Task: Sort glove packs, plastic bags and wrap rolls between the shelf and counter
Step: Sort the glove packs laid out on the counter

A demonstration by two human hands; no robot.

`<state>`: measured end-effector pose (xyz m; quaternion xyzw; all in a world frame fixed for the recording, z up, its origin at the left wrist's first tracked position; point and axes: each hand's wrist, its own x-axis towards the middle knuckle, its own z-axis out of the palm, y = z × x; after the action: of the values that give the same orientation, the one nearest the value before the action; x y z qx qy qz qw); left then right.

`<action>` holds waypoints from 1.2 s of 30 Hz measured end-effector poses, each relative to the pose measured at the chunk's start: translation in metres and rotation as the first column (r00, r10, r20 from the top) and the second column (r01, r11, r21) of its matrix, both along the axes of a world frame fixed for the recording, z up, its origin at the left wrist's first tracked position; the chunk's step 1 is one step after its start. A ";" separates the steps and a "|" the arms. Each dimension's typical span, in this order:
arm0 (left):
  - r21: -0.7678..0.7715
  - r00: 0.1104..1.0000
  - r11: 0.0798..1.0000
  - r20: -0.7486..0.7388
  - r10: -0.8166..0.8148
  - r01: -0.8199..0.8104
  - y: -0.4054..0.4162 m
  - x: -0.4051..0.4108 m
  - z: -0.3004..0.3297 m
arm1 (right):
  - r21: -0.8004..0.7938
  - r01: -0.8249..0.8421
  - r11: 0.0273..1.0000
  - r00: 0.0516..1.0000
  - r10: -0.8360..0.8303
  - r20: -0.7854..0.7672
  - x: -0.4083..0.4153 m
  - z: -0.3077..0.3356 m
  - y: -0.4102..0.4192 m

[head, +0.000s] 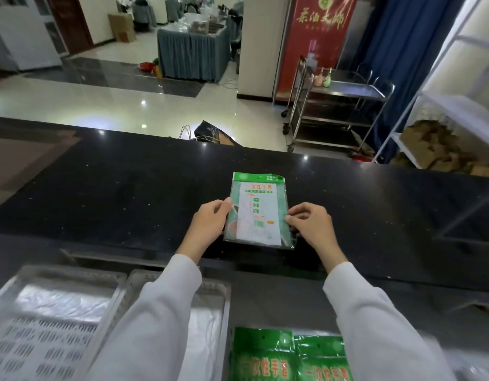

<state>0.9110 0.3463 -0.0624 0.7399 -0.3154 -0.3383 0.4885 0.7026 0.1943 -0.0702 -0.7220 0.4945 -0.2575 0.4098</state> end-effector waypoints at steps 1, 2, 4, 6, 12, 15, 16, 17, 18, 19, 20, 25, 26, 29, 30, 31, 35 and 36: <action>-0.003 1.000 1.000 0.010 0.000 0.000 -0.003 0.001 -0.001 | -0.013 0.009 1.000 1.000 -0.009 -0.013 0.002 -0.001 -0.003; -0.004 1.000 1.000 0.022 0.004 -0.004 -0.006 0.002 -0.001 | -0.036 0.016 0.999 0.999 -0.017 -0.030 0.004 -0.002 -0.005; 0.002 0.999 1.000 0.033 0.002 -0.002 -0.011 0.002 -0.001 | -0.129 0.026 0.991 0.995 -0.038 -0.092 0.005 -0.004 -0.008; -0.020 0.999 0.999 0.017 -0.038 0.038 -0.012 -0.001 -0.002 | -0.242 0.022 0.970 0.985 -0.063 -0.161 0.005 -0.004 -0.008; -0.111 0.998 0.994 0.070 0.007 0.001 0.010 -0.017 -0.002 | -0.283 0.041 0.958 0.970 -0.105 -0.217 -0.008 0.000 0.007; -0.185 0.986 0.981 0.140 0.091 -0.064 0.034 -0.031 -0.002 | -0.262 0.034 0.965 0.986 -0.076 -0.151 -0.027 0.003 0.023; -0.219 0.982 0.972 0.151 0.116 -0.081 0.042 -0.036 -0.002 | -0.260 0.036 0.965 0.991 -0.068 -0.118 -0.034 0.003 0.030; -0.256 0.979 0.962 0.155 0.134 -0.092 0.050 -0.041 -0.002 | -0.257 0.042 0.965 0.995 -0.064 -0.080 -0.042 0.003 0.038; -0.294 0.978 0.951 0.153 0.143 -0.093 0.059 -0.047 -0.002 | -0.249 0.049 0.967 0.998 -0.060 -0.036 -0.050 0.003 0.047; -0.328 0.979 0.941 0.146 0.139 -0.085 0.067 -0.053 -0.002 | -0.237 0.053 0.970 0.999 -0.051 0.013 -0.057 0.002 0.055; -0.358 0.982 0.931 0.140 0.130 -0.072 0.075 -0.061 -0.003 | -0.229 0.051 0.972 0.997 -0.038 0.060 -0.065 0.000 0.064; -0.401 0.991 0.916 0.124 0.043 0.011 0.113 -0.098 -0.014 | -0.218 0.020 0.976 0.985 0.019 0.173 -0.104 -0.010 0.109; -0.389 0.993 0.921 0.113 0.025 0.021 0.120 -0.105 -0.017 | -0.208 0.012 0.978 0.985 0.024 0.171 -0.111 -0.014 0.118; -0.334 0.995 0.941 0.096 -0.030 0.060 0.139 -0.130 -0.029 | -0.164 -0.007 0.986 0.990 0.031 0.140 -0.132 -0.028 0.142; -0.313 0.994 0.947 0.097 -0.045 0.074 0.145 -0.138 -0.034 | -0.140 -0.009 0.990 0.990 0.029 0.137 -0.139 -0.034 0.150; -0.291 0.994 0.953 0.097 -0.057 0.083 0.151 -0.146 -0.040 | -0.113 -0.012 0.994 0.991 0.027 0.135 -0.145 -0.040 0.158; -0.170 0.996 0.982 0.064 -0.070 0.080 0.172 -0.176 -0.067 | 0.041 -0.026 0.999 0.996 0.023 0.086 -0.171 -0.069 0.192; -0.130 0.996 0.988 0.052 -0.074 0.081 0.178 -0.184 -0.075 | 0.088 -0.025 0.996 0.997 0.018 0.074 -0.176 -0.077 0.200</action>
<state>0.7268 0.5239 -0.1374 0.7008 -0.3770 -0.3180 0.5154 0.5263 0.3945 -0.1471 -0.6984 0.4823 -0.2568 0.4622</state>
